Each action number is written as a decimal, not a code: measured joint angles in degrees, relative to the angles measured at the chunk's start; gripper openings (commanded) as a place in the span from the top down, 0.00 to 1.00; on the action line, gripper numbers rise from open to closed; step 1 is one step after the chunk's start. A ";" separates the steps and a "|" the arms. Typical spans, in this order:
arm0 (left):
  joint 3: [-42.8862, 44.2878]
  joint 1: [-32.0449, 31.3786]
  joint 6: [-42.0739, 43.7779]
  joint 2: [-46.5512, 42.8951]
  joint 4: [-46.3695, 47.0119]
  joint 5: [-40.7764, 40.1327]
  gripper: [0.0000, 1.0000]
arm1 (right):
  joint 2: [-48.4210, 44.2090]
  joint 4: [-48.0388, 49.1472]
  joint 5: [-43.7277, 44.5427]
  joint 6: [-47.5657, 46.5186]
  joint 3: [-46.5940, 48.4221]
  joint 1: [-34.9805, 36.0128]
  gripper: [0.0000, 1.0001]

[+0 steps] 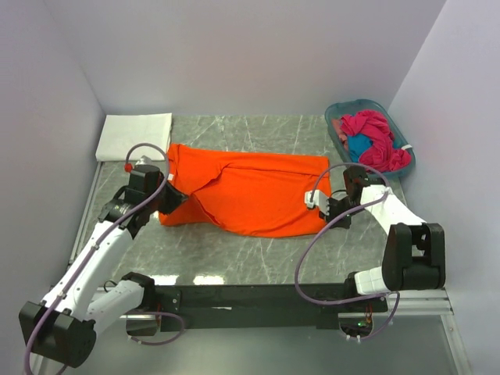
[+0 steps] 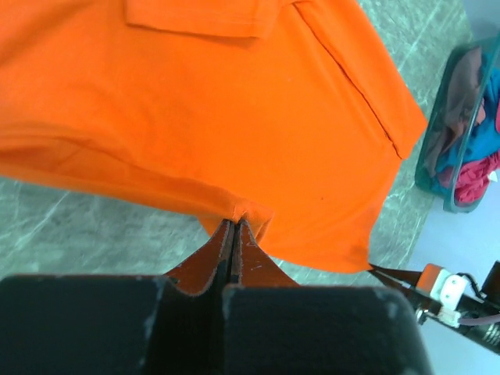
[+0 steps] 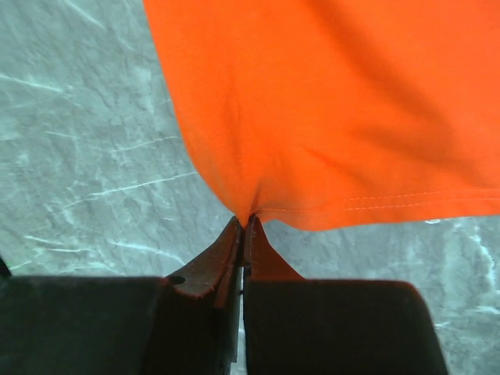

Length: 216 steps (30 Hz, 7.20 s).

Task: Fold and stack the t-shirts
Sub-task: Fold the tshirt

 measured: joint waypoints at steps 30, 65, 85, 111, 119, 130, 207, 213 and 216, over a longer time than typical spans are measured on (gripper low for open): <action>12.17 3.39 11.89 17.33 9.03 9.88 1.00 | 9.25 -2.10 -4.55 12.70 8.55 -4.66 1.00; 24.52 7.21 13.22 30.80 13.51 11.93 0.99 | 17.75 3.06 -3.96 27.32 19.56 -7.23 1.00; 25.64 8.44 14.49 32.39 12.92 12.85 1.00 | 25.24 2.49 -3.54 30.75 26.23 -7.23 1.00; 28.20 8.52 15.30 34.42 12.63 14.97 1.00 | 25.62 2.75 -2.78 32.87 26.34 -7.23 0.99; 28.79 8.52 15.32 34.97 12.66 15.39 1.00 | 25.70 9.09 1.53 41.13 26.40 -7.19 0.67; 28.92 8.52 15.34 35.85 12.63 15.74 1.00 | 19.58 17.29 2.51 48.59 24.24 -7.08 0.54; 68.02 8.83 41.66 75.36 -9.49 26.97 0.99 | 11.45 11.76 -12.57 40.74 16.50 -7.06 0.53; 68.57 9.14 41.68 75.71 -9.73 25.38 1.00 | 11.45 11.54 -12.72 40.72 16.50 -7.06 0.53; 69.88 9.25 41.68 76.35 -9.73 24.76 1.00 | 11.45 11.50 -12.74 40.72 16.50 -7.06 0.52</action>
